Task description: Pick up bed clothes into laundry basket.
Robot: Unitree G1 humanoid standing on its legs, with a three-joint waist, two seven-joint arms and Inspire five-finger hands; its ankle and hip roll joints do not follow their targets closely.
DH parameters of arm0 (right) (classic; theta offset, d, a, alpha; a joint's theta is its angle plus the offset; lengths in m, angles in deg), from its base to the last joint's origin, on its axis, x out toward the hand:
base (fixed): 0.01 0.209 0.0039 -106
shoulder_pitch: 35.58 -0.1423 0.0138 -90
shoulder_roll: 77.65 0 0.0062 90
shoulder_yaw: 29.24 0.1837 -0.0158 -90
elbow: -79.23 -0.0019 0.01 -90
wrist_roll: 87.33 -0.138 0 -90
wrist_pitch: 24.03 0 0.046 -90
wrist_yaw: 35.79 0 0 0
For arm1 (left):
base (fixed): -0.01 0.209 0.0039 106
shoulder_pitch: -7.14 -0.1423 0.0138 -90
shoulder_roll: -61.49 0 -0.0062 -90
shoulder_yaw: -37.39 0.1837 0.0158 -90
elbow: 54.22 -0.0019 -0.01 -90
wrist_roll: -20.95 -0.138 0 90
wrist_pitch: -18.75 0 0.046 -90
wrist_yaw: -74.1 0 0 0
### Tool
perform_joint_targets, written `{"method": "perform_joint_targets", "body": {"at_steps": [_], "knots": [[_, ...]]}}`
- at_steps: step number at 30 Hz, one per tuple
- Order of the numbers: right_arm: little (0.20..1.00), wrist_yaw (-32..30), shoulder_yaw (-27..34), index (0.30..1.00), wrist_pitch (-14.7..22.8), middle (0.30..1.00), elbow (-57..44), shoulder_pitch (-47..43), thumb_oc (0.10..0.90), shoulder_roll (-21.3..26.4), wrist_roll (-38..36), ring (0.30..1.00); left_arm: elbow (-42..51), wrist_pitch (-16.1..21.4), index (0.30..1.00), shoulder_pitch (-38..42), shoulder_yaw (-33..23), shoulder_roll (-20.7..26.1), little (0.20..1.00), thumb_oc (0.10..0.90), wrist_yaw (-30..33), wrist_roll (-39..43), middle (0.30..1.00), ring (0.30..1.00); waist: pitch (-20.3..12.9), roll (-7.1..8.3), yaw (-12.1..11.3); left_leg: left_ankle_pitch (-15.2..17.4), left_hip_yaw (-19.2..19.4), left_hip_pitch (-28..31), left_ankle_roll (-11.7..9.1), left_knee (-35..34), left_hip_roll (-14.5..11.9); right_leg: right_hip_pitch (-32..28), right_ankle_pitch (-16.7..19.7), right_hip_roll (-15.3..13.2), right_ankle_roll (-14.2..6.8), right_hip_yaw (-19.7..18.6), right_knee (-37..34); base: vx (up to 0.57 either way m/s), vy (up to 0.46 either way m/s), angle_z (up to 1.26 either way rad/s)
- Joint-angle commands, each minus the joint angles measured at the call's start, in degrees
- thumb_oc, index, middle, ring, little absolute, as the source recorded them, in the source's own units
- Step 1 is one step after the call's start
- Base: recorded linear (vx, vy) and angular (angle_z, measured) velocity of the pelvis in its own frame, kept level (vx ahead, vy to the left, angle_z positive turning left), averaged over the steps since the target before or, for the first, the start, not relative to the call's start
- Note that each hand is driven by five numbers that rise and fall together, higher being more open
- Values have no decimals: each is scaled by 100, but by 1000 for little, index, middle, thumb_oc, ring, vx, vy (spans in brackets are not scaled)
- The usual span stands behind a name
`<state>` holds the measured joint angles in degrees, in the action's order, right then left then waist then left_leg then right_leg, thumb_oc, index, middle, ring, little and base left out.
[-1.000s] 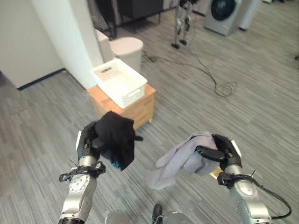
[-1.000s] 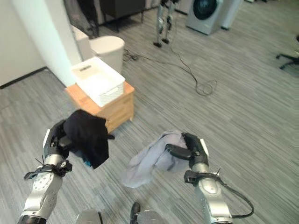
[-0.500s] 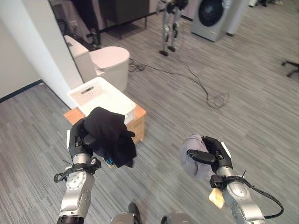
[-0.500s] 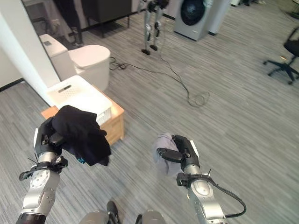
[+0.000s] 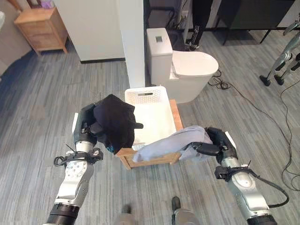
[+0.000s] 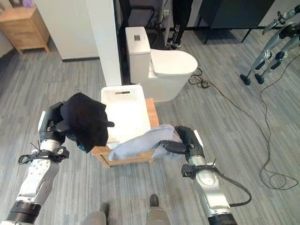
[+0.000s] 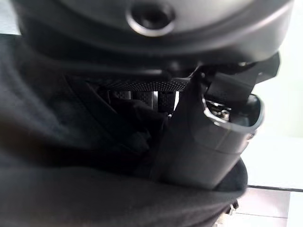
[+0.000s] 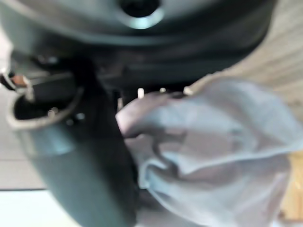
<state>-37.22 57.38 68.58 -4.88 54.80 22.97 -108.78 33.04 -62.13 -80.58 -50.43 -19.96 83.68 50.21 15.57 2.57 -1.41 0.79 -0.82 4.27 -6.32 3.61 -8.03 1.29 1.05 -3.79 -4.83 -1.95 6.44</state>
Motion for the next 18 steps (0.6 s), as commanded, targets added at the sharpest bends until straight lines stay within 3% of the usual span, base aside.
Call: {"method": "perform_joint_targets", "body": {"at_steps": [1,5,9,10,13,16,17,18], "knots": [[300,61,432,300,625,300,-736,-72,400,255,-132,300,658,734,300,466,-443,158,300,400,68,191,300,300,-283,130,38,-327,-292,-757,-87,92,14,-619,-1077,-328,-129,116,52,-89,-253,18],[300,58,581,300,661,300,-754,-28,400,514,-168,300,779,790,300,354,-653,70,300,400,160,73,300,300,-142,174,49,-529,-320,-981,-163,223,-83,-761,-1076,-168,58,465,-79,-159,-303,52],[300,81,674,300,663,300,-803,-76,400,641,-140,300,855,833,300,302,-851,82,300,400,128,16,300,300,-183,347,158,216,223,-759,-17,924,130,-585,-964,-228,150,611,-126,-180,-193,29],[300,62,708,300,666,300,-828,-59,400,620,-131,300,905,840,300,304,-860,100,300,400,154,-10,300,300,-237,310,193,290,319,-652,0,839,111,-557,-984,-192,133,638,-130,-42,-45,4],[300,-19,807,300,670,300,-815,-73,400,597,-77,300,1124,939,300,512,-1038,283,300,400,366,-177,300,300,-379,124,294,37,396,-409,-1,162,37,-568,-1003,-50,100,699,-141,28,33,31],[300,-9,794,300,700,300,-780,-115,400,572,-160,300,1171,1044,300,1008,-1077,637,300,400,500,-358,300,300,-461,31,393,-49,447,-276,-11,-100,38,-605,-1011,-54,70,722,-150,34,57,-5],[300,30,690,300,681,300,-744,-171,400,581,-162,300,1080,1114,300,1569,-1025,1079,300,400,670,-639,300,300,-547,-57,478,-90,506,-177,-16,-243,36,-640,-1029,-80,50,731,-143,29,40,8],[300,30,698,300,682,300,-736,-191,400,565,-161,300,1039,1129,300,1621,-1000,1102,300,400,684,-647,300,300,-523,-41,470,-97,508,-161,-16,-260,38,-646,-1032,-82,49,731,-143,49,86,8]]}}
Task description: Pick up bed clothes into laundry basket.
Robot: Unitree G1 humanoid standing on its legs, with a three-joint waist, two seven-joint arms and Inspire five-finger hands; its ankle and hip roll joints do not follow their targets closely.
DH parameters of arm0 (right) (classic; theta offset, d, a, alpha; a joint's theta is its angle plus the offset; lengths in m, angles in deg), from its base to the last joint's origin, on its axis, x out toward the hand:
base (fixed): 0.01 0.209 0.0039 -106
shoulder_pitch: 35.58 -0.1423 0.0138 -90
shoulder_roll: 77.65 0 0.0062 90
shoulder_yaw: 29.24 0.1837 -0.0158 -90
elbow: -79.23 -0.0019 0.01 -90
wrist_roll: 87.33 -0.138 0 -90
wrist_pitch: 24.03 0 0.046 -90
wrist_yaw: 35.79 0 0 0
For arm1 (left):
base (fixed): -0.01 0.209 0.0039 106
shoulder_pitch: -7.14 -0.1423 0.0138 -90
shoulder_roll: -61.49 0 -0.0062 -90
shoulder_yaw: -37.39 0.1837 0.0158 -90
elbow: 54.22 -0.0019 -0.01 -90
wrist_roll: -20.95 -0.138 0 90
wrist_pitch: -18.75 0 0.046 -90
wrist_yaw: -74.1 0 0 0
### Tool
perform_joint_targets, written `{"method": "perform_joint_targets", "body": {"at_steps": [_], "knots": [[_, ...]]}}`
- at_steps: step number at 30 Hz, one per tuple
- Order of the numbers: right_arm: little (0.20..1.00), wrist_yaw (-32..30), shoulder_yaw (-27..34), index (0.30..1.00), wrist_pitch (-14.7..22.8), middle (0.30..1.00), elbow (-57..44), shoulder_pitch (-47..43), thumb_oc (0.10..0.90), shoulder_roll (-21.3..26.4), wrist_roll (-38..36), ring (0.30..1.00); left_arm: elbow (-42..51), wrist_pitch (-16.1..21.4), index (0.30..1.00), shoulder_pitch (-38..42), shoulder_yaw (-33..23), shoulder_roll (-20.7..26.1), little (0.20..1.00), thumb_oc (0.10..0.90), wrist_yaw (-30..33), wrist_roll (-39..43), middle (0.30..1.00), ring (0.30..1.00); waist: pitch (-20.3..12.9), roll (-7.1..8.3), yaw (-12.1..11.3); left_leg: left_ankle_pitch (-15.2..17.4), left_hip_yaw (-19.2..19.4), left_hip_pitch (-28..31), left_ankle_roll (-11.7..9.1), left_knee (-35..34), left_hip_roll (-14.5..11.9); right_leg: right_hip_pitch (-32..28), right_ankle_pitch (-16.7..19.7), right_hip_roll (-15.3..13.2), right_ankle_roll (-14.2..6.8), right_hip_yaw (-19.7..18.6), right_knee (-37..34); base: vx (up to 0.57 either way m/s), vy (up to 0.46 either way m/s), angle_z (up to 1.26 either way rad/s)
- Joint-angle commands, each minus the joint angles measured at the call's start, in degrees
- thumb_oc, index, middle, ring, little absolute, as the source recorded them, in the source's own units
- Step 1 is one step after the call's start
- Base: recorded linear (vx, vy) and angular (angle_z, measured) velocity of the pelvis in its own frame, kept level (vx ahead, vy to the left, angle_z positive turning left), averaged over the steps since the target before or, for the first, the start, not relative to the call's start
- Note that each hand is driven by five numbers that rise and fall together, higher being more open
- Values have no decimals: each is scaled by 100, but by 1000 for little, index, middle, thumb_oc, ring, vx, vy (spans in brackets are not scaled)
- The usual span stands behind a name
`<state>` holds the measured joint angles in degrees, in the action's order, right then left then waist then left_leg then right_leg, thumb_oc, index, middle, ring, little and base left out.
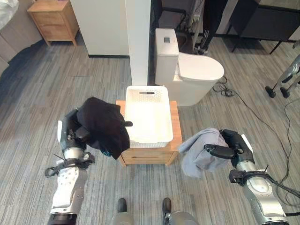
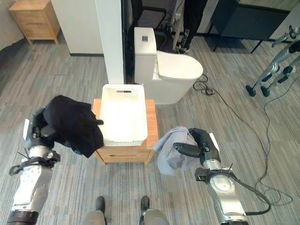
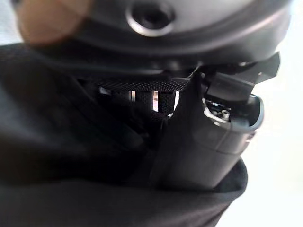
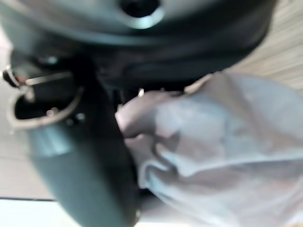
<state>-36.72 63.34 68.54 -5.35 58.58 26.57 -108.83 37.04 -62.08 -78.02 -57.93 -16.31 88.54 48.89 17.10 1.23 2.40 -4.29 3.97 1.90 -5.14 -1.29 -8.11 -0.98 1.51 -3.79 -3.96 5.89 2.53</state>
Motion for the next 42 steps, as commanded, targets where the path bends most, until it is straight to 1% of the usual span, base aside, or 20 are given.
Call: {"method": "perform_joint_targets", "body": {"at_steps": [1,2,3,4,6,7,8,10,11,12,13,14,18,19,20,21,22,30,35,42], "knots": [[300,27,-68,300,675,300,-615,-652,400,243,-150,300,516,1202,300,2066,-111,1362,300,400,281,-631,300,300,-755,-8,173,392,79,162,-129,143,46,-445,-1075,-104,-62,-74,251,26,44,2],[300,27,-66,300,677,300,-607,-666,400,230,-151,300,475,1220,300,2108,-85,1385,300,400,285,-625,300,300,-744,6,166,391,82,171,-129,133,47,-449,-1078,-105,-63,-75,251,35,58,-4],[300,45,-145,300,670,300,-569,-692,400,223,-143,300,350,1250,300,2437,31,1685,300,400,283,-560,300,300,-772,-20,192,385,107,207,-128,103,49,-460,-1072,-114,-73,-86,249,48,52,-4],[300,117,-270,300,642,300,-557,-631,400,207,-123,300,-32,1224,300,3139,395,2260,300,400,241,-405,300,300,-853,-121,303,366,173,276,-127,44,62,-480,-1054,-141,-113,-116,243,55,65,-4],[300,156,-321,300,634,300,-532,-573,400,158,-145,300,-515,1201,300,3891,885,2669,300,400,252,-272,300,300,-888,-166,365,358,204,320,-125,17,77,-499,-1032,-166,-159,-136,234,43,47,-8],[300,155,-303,300,635,300,-531,-575,400,135,-146,300,-573,1220,300,3977,956,2685,300,400,247,-253,300,300,-879,-145,348,356,203,322,-124,12,78,-501,-1031,-166,-161,-134,231,26,36,-13],[300,177,-370,300,622,300,-513,-509,400,109,-167,300,-891,1158,300,4452,1322,2839,300,400,200,-148,300,300,-903,-195,404,339,220,353,-124,-25,93,-508,-1010,-182,-192,-149,213,21,29,-10],[300,212,-397,300,604,300,-505,-432,400,71,-225,300,-1264,1123,300,5020,1788,2956,300,400,171,-86,300,300,-916,-203,445,314,244,377,-122,-85,103,-511,-985,-196,-231,-159,193,14,19,-2],[300,246,-445,300,592,300,-489,-390,400,86,-243,300,-1426,1064,300,5240,1981,3016,300,400,126,-120,300,300,-931,-240,496,301,270,395,-126,-109,107,-513,-976,-205,-248,-166,178,0,0,0],[300,246,-432,300,593,300,-489,-389,400,67,-244,300,-1468,1075,300,5312,2045,3017,300,400,122,-110,300,300,-927,-223,483,298,269,398,-127,-116,107,-515,-974,-204,-248,-165,174,30,35,0],[300,304,-482,300,562,300,-470,-281,400,48,-305,300,-1901,962,300,5925,2622,3122,300,400,-27,-163,300,300,-927,-275,566,266,313,426,-132,-178,114,-518,-932,-216,-293,-190,121,19,24,-5],[300,304,-472,300,562,300,-471,-279,400,30,-306,300,-1935,972,300,5985,2677,3121,300,400,-32,-152,300,300,-924,-259,555,265,313,427,-132,-181,114,-519,-929,-216,-294,-190,117,23,35,-4],[300,421,-579,300,551,300,-440,-181,400,-24,-339,300,-2653,771,300,6725,3545,3271,300,400,-377,-410,300,300,-906,-321,662,224,402,466,-141,-247,115,-513,-868,-229,-346,-255,39,19,25,-7],[300,421,-576,300,551,300,-439,-181,400,-31,-338,300,-2661,773,300,6744,3562,3270,300,400,-377,-407,300,300,-903,-315,658,223,403,467,-141,-248,116,-514,-868,-229,-346,-255,38,14,17,-14],[300,461,-623,300,551,300,-450,-169,400,-36,-345,300,-2829,733,300,6869,3727,3301,300,400,-450,-456,300,300,-900,-329,679,217,415,467,-142,-260,115,-508,-853,-234,-355,-270,26,11,33,-19],[300,527,-720,300,562,300,-459,-145,400,-49,-343,300,-3313,611,300,7296,4178,3292,300,400,-524,-842,300,300,-868,-381,756,200,469,457,-143,-286,126,-463,-814,-245,-392,-300,15,9,43,-33],[300,551,-727,300,570,300,-463,-147,400,-62,-348,300,-3512,572,300,7476,4367,3240,300,400,-565,-937,300,300,-842,-381,780,194,489,439,-141,-290,124,-427,-800,-252,-404,-314,24,3,47,-25],[300,672,-788,300,543,300,-441,94,400,-145,-330,300,-4170,433,300,8080,4910,3116,300,400,-612,-1590,300,300,-791,-444,932,213,653,434,-126,-319,142,-315,-715,-283,-459,-460,-25,13,21,-13],[300,827,-778,300,496,300,-475,366,400,-254,-319,300,-4145,494,300,8261,5215,3211,300,400,-830,-1752,300,300,-761,-500,1037,218,741,416,-117,-336,158,-255,-676,-308,-495,-524,-57,21,30,-11],[300,909,-818,300,512,300,-504,464,400,-296,-292,300,-4101,521,300,8192,5233,3130,300,400,-794,-1891,300,300,-694,-540,1105,227,788,389,-113,-351,184,-179,-669,-325,-510,-566,-40,8,17,-2]]}}
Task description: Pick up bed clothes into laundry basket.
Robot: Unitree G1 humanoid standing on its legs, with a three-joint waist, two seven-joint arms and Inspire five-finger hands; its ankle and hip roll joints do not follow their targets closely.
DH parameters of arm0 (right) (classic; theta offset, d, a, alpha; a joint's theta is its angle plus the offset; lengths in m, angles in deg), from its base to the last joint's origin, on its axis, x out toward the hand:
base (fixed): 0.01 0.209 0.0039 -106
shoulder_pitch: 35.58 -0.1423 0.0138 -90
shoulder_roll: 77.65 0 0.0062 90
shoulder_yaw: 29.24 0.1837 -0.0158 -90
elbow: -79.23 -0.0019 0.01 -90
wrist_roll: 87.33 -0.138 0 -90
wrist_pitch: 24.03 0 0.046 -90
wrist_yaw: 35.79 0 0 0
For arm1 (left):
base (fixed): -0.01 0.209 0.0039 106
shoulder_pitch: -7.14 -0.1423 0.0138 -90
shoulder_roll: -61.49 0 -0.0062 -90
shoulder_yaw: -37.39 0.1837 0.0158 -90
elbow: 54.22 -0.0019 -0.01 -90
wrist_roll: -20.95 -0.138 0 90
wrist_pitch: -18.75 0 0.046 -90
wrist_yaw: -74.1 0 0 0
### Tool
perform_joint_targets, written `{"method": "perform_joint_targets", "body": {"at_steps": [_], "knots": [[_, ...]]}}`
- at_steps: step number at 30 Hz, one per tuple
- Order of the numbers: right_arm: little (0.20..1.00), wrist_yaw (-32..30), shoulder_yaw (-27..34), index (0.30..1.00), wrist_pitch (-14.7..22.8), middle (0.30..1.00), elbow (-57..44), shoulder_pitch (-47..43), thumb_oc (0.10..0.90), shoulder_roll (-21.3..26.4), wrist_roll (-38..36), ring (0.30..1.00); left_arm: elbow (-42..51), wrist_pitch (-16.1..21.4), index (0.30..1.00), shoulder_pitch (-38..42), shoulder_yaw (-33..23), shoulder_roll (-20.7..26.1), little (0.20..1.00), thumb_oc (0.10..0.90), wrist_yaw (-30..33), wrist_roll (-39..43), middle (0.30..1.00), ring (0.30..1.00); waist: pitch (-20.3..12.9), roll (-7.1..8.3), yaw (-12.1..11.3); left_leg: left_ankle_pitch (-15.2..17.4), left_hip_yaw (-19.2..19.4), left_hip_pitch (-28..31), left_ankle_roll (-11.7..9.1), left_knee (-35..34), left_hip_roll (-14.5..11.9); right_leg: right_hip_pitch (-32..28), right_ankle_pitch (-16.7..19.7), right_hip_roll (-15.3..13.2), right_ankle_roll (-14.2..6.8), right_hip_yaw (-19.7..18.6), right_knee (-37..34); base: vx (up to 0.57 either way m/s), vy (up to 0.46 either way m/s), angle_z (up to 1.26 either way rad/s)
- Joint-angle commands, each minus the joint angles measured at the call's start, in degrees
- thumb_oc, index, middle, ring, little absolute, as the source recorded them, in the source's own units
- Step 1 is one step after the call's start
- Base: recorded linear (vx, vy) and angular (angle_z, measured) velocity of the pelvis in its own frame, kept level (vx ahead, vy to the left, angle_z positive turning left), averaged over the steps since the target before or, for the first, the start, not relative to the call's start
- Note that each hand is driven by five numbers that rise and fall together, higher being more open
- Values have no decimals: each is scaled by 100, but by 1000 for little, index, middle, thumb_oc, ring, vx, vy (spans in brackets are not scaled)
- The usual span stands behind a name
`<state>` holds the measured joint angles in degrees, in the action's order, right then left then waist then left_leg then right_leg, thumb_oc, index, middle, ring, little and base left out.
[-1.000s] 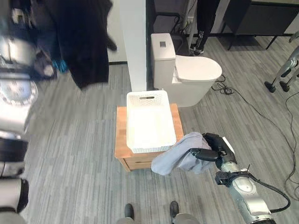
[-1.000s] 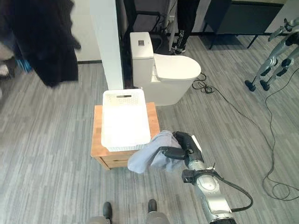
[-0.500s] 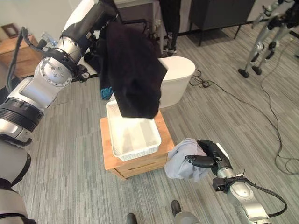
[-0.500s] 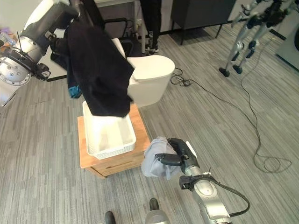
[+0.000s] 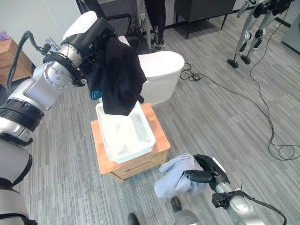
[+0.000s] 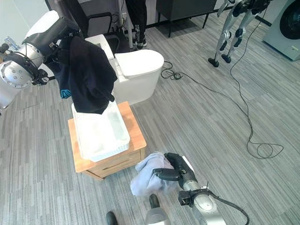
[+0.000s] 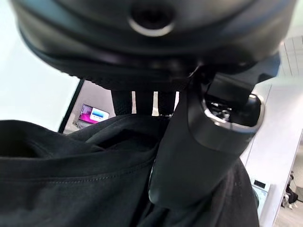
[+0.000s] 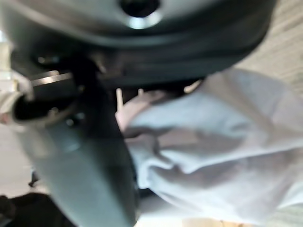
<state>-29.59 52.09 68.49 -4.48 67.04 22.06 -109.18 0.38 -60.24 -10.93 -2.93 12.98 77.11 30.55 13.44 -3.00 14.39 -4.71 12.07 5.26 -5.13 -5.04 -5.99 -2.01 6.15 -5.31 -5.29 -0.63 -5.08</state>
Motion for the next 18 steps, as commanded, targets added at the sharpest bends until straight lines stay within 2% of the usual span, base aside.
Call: {"method": "perform_joint_targets", "body": {"at_steps": [1,11,18], "knots": [[300,199,284,300,513,300,-589,-403,400,180,-242,300,-525,314,300,1476,-275,116,300,400,349,-94,300,300,-282,-124,-69,266,-10,22,-114,23,-23,-25,-1131,-175,-382,70,739,0,0,0],[300,124,293,300,501,300,-659,-383,400,215,-344,300,-1170,152,300,1719,-375,-177,300,400,579,-152,300,300,-9,-52,-36,211,50,-171,-115,41,-52,245,-1062,-154,-386,-31,770,-23,13,-8],[300,156,298,300,494,300,-638,-309,400,234,-413,300,-1284,156,300,1674,-396,-140,300,400,544,-220,300,300,88,-11,-26,178,116,-273,-121,27,-76,390,-997,-133,-385,-128,738,-11,9,-5]]}}
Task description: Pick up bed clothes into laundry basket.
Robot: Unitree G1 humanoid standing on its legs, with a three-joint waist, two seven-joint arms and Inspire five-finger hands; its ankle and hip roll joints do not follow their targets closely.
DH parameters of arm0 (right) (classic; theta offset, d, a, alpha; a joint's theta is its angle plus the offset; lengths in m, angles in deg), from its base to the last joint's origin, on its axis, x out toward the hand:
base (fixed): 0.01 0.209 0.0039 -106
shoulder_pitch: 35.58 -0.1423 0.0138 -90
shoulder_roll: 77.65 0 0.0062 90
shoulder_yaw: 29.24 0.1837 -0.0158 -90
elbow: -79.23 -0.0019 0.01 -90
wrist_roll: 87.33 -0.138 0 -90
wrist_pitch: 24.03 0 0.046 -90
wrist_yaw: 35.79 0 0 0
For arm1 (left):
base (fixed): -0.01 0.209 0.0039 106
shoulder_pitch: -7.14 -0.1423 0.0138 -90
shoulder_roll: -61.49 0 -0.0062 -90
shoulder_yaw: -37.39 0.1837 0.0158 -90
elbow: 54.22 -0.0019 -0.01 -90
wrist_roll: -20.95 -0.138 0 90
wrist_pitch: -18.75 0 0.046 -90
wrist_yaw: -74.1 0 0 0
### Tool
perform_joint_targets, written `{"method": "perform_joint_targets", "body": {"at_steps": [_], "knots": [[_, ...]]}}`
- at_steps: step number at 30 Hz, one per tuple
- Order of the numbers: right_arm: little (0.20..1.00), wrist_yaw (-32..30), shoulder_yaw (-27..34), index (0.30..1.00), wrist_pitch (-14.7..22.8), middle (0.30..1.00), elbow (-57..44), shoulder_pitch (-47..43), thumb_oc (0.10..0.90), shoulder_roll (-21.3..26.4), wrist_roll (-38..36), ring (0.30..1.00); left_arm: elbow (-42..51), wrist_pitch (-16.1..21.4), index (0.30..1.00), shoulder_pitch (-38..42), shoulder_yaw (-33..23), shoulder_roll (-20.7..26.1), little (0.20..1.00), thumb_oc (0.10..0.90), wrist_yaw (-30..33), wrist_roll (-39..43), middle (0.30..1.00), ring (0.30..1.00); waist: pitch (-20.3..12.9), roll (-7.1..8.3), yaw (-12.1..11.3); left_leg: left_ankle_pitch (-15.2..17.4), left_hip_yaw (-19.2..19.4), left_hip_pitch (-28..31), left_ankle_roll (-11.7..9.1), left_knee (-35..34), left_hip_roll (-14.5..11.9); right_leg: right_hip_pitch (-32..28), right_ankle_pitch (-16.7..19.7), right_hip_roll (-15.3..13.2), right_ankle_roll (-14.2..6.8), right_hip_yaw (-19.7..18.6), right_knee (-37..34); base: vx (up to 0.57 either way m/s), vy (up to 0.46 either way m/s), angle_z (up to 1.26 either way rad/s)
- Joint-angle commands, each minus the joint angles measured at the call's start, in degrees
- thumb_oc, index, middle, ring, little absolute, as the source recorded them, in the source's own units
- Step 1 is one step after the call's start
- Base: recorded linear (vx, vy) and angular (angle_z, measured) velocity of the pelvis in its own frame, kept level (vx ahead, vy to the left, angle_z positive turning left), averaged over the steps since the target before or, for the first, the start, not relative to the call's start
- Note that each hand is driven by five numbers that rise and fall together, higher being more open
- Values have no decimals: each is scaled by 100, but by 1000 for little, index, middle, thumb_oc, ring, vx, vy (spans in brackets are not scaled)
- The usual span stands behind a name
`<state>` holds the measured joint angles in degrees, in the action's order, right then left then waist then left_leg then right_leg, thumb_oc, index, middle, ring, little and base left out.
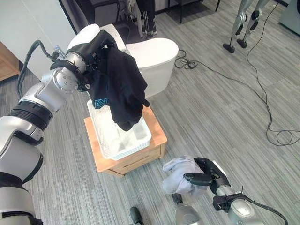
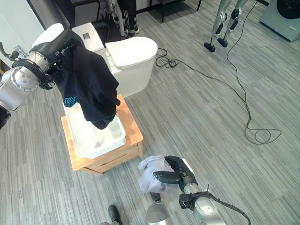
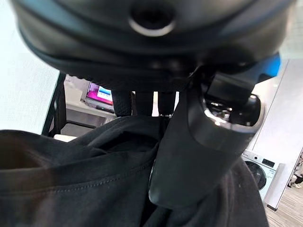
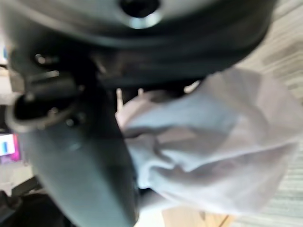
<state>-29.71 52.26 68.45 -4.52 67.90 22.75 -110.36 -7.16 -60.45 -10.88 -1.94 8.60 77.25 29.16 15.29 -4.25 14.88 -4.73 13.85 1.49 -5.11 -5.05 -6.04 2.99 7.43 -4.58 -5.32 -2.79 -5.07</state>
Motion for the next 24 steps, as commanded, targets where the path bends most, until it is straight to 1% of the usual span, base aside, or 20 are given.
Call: {"method": "perform_joint_targets", "body": {"at_steps": [1,7,9,11,12,14,15,16,20,24], "knots": [[300,175,266,300,505,300,-635,-400,400,176,-303,300,-574,171,300,1660,-451,303,300,400,488,-161,300,300,-71,115,-72,175,-41,87,-125,25,-73,-88,-1113,-202,-383,65,730,0,0,0],[300,204,178,300,529,300,-631,-419,400,187,-304,300,-724,136,300,1581,-419,165,300,400,454,-465,300,300,88,102,-14,139,35,-17,-138,11,-76,110,-1056,-190,-381,-26,744,-25,18,-12],[300,189,92,300,538,300,-616,-538,400,243,-298,300,-891,73,300,1435,-387,10,300,400,442,-801,300,300,227,98,62,99,95,-159,-143,7,-79,327,-996,-182,-388,-116,784,-76,29,-19],[300,160,42,300,541,300,-604,-606,400,268,-294,300,-1010,33,300,1362,-395,-72,300,400,461,-955,300,300,297,102,103,82,124,-204,-141,5,-77,415,-971,-166,-388,-150,811,-43,10,-14],[300,153,26,300,550,300,-641,-585,400,287,-275,300,-1171,-32,300,1269,-449,-208,300,400,482,-1047,300,300,365,140,148,80,163,-226,-139,5,-87,459,-950,-153,-387,-172,811,-16,-4,-9],[300,141,46,300,550,300,-634,-531,400,284,-262,300,-1364,-87,300,1206,-511,-324,300,400,465,-1154,300,300,426,183,180,64,190,-261,-144,5,-98,520,-931,-134,-384,-213,812,-23,-9,-15],[300,122,76,300,549,300,-627,-481,400,278,-255,300,-1515,-155,300,1162,-528,-430,300,400,468,-1347,300,300,469,218,202,51,215,-301,-154,6,-116,579,-910,-120,-380,-242,811,-38,-15,-21],[300,120,40,300,559,300,-582,-473,400,258,-275,300,-1753,-257,300,1036,-528,-588,300,400,468,-1748,300,300,511,265,245,33,245,-355,-170,5,-143,643,-900,-92,-370,-294,797,-34,-14,-19],[300,138,13,300,556,300,-609,-460,400,246,-350,300,-2110,-360,300,784,-870,-784,300,400,421,-1612,300,300,539,299,263,29,280,-361,-174,8,-167,687,-899,-81,-357,-336,799,-2,-12,-10],[300,142,-43,300,535,300,-598,-450,400,225,-354,300,-2360,-518,300,758,-1001,-824,300,400,450,-1770,300,300,553,324,253,31,299,-367,-181,12,-170,695,-898,-70,-345,-364,775,2,-8,-2]]}}
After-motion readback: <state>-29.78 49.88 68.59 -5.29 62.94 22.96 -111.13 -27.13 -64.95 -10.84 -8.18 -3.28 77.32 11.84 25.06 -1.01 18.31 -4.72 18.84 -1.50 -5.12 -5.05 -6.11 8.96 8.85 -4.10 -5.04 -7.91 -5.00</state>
